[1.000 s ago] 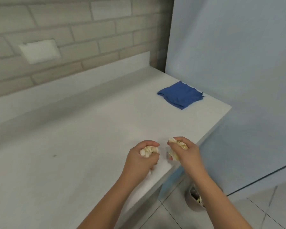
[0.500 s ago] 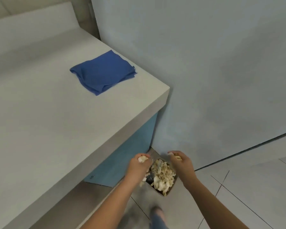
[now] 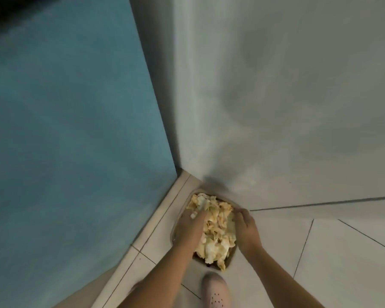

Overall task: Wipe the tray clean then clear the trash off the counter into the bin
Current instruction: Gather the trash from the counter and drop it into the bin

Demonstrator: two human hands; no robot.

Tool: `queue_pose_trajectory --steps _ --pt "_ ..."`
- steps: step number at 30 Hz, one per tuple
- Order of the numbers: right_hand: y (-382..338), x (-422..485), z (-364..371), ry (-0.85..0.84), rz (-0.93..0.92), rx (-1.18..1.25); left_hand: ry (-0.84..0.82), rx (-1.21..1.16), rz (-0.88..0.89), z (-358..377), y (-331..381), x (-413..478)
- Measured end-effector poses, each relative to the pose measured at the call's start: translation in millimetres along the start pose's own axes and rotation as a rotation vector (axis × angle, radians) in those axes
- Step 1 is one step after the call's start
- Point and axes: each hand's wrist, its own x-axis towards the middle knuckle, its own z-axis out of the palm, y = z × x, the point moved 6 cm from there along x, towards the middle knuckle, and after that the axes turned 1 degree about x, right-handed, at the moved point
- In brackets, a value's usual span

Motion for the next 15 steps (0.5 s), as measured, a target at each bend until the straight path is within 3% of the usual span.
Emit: queue_pose_trajectory --steps 4,10,15 --pt "39 42 19 -0.049 -0.071 -0.152 -0.014 0.211 0.206 34 -8 42" --pt "70 55 41 -0.094 -0.330 -0.515 0.076 1.086 0.617 64 -45 66" --pt "61 37 28 -0.065 -0.423 -0.582 0.270 1.192 0.691 59 -40 46"
